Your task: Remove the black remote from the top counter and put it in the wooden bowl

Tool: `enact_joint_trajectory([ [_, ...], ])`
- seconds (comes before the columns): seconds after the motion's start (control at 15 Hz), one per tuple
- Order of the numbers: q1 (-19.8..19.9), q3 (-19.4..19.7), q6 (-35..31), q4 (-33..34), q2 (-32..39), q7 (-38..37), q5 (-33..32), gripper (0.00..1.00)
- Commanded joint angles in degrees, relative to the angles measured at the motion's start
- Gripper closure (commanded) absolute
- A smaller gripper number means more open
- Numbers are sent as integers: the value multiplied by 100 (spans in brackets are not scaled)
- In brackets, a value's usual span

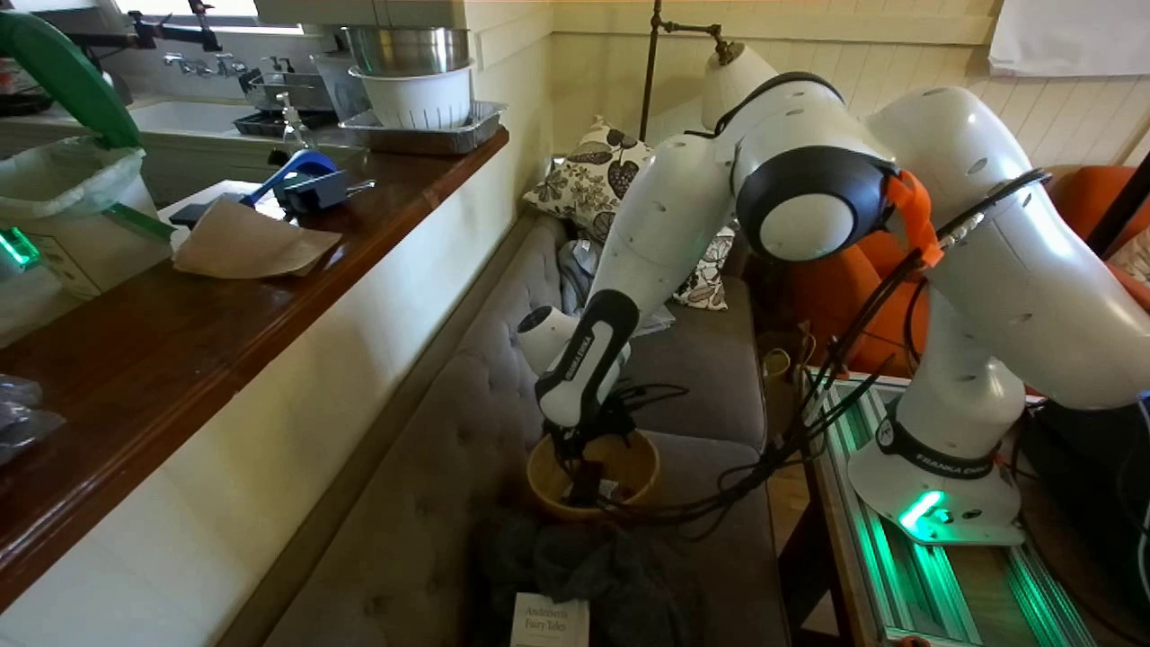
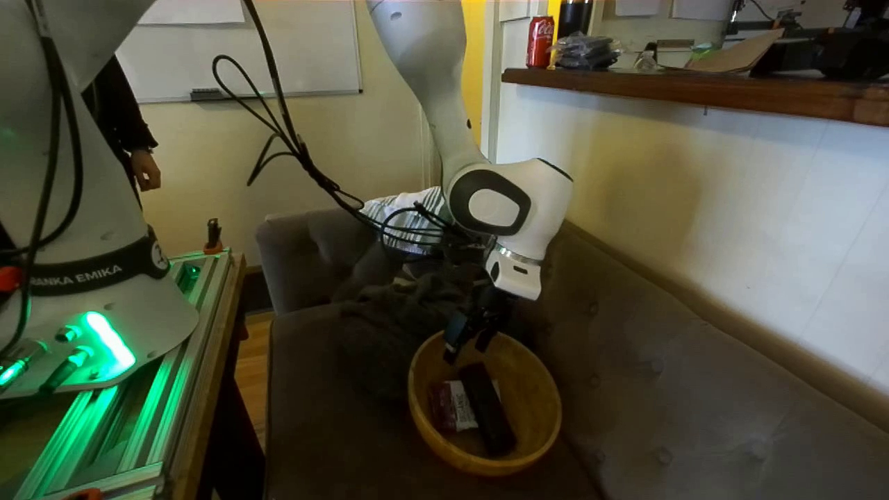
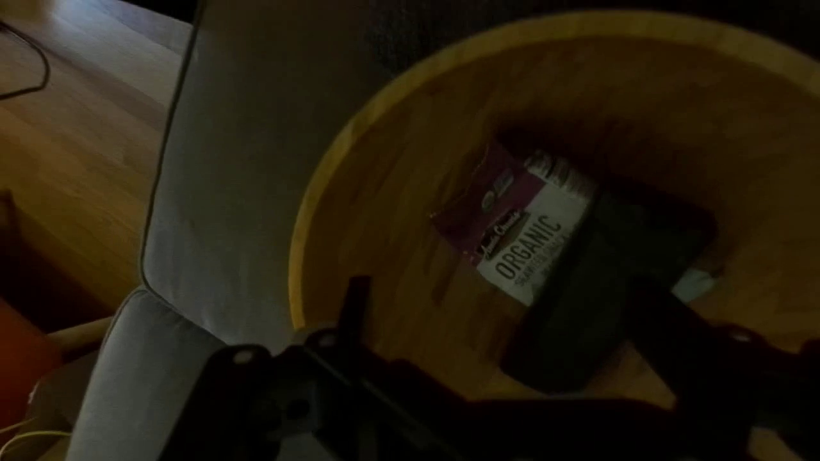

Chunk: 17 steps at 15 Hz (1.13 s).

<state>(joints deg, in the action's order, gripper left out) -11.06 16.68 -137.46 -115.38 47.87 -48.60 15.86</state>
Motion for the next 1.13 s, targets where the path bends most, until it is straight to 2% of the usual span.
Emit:
enact_joint_trajectory([
  [0.0, 601, -326, 806, -579, -913, 832, -408, 0],
  [0.07, 660, -272, 894, -800, -1129, 1154, -593, 0],
  [0.33, 822, 183, 130, -2063, -2015, 2293, -1655, 0],
  [0.6, 821, 552, -894, -3313, -2922, 2736, -2741, 0],
  [0.73, 958, 636, -1384, -3954, -3488, 3031, -3088, 0],
  [0.8, 1117, 606, -1562, -4266, -3789, 3292, -3096, 0],
  [0.87, 1153, 671, -1687, -4564, -4048, 3726, -2776, 0],
  [1.0, 1477, 623, -1603, -5040, -4589, 4485, -2253, 0],
  [1.07, 1417, 395, -1531, -4342, -3721, 3694, -2685, 0],
])
